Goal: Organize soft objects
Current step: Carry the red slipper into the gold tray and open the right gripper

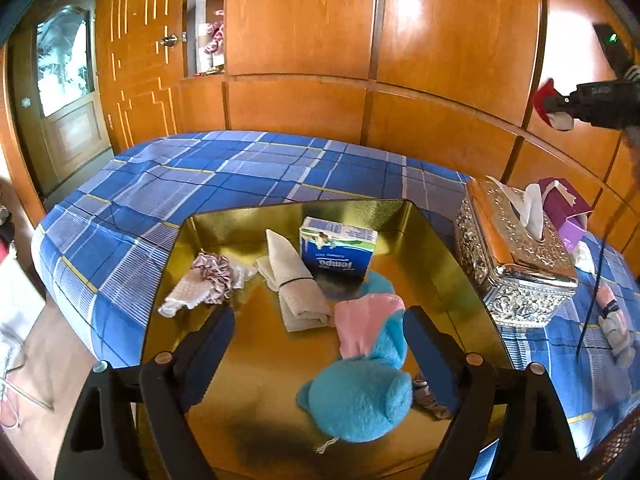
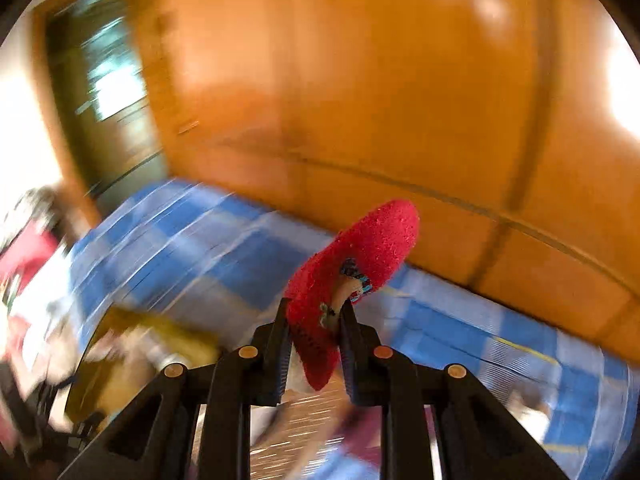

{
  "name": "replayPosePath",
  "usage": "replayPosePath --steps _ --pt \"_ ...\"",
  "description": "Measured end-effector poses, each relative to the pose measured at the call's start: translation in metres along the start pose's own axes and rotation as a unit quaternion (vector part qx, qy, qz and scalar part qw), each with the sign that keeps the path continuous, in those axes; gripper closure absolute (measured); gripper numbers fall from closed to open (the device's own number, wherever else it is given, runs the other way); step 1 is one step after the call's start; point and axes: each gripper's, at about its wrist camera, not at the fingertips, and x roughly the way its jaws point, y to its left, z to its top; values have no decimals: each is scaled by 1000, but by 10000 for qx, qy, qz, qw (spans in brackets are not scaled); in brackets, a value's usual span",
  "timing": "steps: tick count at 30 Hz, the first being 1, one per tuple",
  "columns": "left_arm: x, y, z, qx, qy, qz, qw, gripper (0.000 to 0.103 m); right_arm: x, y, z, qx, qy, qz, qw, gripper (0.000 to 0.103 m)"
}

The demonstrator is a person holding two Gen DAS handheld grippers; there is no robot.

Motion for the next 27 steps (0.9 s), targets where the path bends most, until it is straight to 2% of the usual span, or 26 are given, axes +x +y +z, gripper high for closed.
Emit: replayPosePath --steps 6,10,14,21,27 --pt "-4 9 1 -176 -85 200 9996 12 16 95 -47 -1010 567 751 9904 83" --pt "-6 11 2 -186 -141 247 9994 12 35 137 -83 -1377 963 846 9821 82" --pt "-7 11 2 -164 -186 275 9993 12 58 153 -105 -1399 1228 873 9786 82" --pt "-6 11 1 -159 -164 291 9993 12 84 164 -114 -1385 1396 709 9779 78" --pt "-5 11 0 -148 -141 297 9993 11 93 160 -114 -1134 1301 650 9828 59"
